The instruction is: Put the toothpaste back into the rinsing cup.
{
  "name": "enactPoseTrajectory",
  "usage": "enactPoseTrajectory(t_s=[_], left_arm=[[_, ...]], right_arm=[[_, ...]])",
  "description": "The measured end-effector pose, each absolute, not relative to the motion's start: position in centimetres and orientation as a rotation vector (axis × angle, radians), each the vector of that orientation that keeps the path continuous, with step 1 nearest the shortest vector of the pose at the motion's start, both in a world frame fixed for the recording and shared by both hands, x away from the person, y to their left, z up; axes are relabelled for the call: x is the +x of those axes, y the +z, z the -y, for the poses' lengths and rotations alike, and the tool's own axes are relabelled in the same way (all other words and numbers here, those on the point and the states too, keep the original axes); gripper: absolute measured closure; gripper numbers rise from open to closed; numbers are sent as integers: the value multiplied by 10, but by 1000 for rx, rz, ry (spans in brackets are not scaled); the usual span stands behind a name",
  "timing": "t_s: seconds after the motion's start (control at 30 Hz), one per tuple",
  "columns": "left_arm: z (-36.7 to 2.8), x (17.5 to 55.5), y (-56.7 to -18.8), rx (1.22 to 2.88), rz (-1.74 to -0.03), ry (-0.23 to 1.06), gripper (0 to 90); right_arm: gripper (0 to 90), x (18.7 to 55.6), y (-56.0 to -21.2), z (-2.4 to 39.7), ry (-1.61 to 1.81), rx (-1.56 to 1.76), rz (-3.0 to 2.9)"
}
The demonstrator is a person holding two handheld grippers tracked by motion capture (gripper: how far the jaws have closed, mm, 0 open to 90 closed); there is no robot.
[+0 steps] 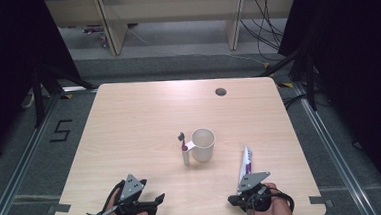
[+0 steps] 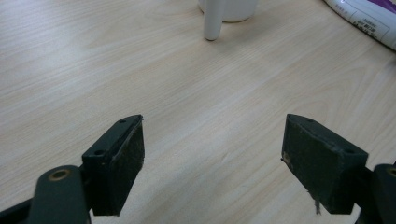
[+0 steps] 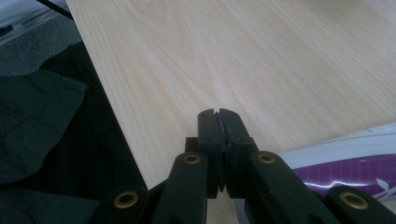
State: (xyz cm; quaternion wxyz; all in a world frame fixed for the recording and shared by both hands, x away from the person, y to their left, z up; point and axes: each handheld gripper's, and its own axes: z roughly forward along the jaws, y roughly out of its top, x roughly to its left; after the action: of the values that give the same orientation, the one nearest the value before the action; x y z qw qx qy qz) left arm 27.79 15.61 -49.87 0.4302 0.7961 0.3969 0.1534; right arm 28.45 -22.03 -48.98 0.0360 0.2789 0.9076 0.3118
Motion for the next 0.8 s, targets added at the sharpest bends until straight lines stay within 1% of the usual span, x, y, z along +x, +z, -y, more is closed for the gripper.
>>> enactPoseTrajectory(t_s=[0.1, 0.17, 0.37, 0.4, 0.5, 0.57, 0.6, 0.7, 0.8], left_arm=[[-156, 278, -499, 1989, -990, 380, 210], [-156, 278, -499, 1992, -988, 380, 210], [-157, 278, -499, 2022, -984, 393, 210], [-155, 278, -500, 1996, -993, 384, 210], [-155, 278, -500, 2017, -981, 378, 210], [-155, 278, -501, 2013, -984, 374, 210], [-155, 278, -500, 2022, -980, 373, 210], [-155, 279, -501, 2023, -976, 371, 210], [-155, 279, -501, 2022, -977, 372, 210]], right_arm=[[886, 284, -491, 228, 973, 837, -2776], [887, 278, -488, 234, 932, 937, -2767], [887, 273, -489, 260, 909, 929, -2738], [887, 271, -488, 264, 912, 972, -2743], [887, 271, -488, 276, 894, 985, -2707], [887, 268, -486, 284, 879, 1064, -2725], [887, 271, -487, 289, 879, 1007, -2715], [886, 270, -486, 298, 851, 1089, -2698], [873, 271, -484, 302, 848, 1089, -2711]])
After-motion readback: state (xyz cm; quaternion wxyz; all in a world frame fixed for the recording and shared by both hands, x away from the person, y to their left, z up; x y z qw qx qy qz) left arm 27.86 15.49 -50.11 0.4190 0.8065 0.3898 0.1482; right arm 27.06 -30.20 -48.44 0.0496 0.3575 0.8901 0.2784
